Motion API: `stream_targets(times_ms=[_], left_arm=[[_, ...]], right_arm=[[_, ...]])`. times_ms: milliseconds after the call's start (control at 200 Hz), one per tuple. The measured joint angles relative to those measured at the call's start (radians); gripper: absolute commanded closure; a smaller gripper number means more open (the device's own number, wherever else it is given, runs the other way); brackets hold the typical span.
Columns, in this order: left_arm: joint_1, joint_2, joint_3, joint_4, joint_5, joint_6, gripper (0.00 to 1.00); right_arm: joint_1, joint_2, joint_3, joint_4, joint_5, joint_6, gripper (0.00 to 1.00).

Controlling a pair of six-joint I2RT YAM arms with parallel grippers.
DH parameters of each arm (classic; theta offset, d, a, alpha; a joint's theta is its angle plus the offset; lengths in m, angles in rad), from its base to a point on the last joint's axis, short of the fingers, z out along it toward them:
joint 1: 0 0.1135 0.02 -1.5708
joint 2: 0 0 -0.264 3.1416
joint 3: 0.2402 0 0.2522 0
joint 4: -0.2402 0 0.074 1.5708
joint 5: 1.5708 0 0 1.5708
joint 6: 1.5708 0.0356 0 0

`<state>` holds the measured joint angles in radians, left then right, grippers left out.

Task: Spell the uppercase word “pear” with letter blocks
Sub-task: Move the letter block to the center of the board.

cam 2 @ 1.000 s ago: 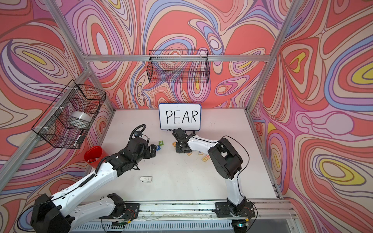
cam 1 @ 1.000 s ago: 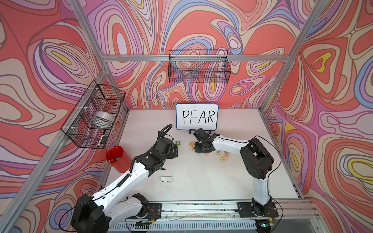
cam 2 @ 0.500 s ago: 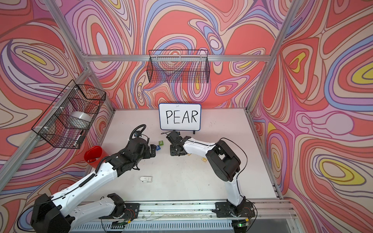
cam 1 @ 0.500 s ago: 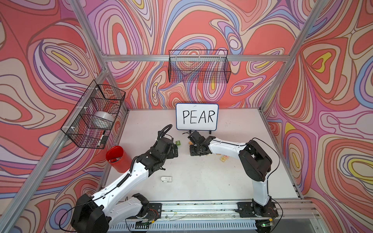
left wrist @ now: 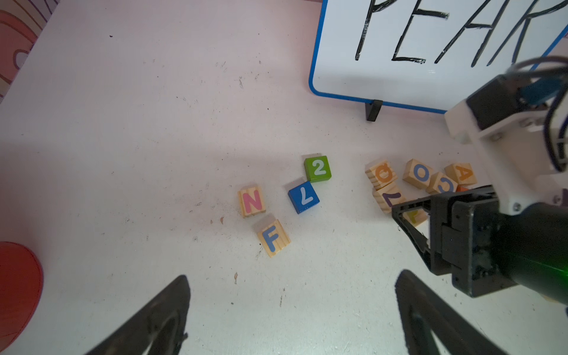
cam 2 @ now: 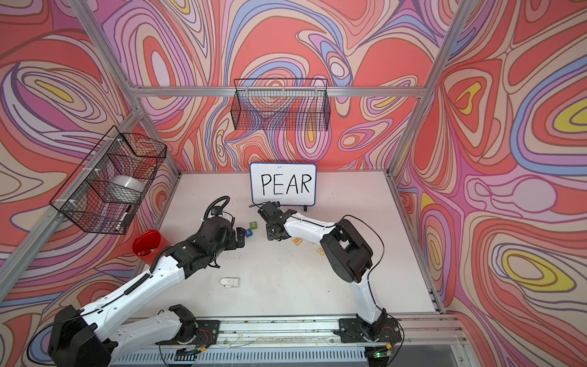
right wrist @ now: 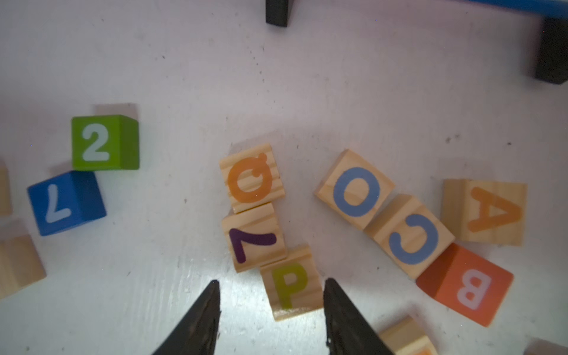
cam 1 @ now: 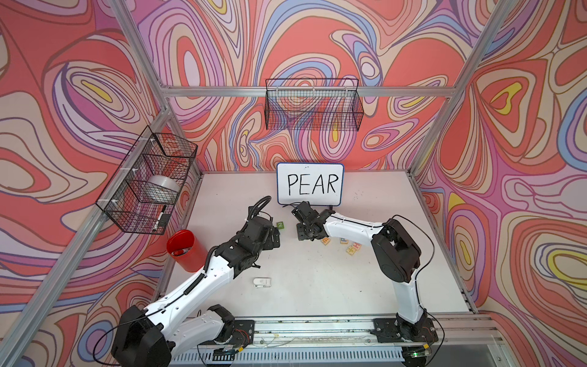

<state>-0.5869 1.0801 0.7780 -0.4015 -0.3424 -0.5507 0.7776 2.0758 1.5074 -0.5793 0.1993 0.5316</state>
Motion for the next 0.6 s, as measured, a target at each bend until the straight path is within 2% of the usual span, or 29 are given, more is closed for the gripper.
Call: stream_targets(times_ms=[160, 441, 601], left_arm=[[0.000, -0.012, 0.000, 0.000, -0.001, 0.000, 0.00], [0.000, -0.013, 0.000, -0.005, -0.002, 0.000, 0.00], [0.000, -0.027, 0.000, -0.008, 0.010, 0.000, 0.00]], right_arm=[[0.000, 0.010, 0.000, -0.018, 0.023, -0.019, 0.42], [0.000, 0.039, 0.000, -0.013, 0.032, -0.042, 0.46], [0.000, 0.040, 0.000, -0.009, 0.028, -0.035, 0.60]])
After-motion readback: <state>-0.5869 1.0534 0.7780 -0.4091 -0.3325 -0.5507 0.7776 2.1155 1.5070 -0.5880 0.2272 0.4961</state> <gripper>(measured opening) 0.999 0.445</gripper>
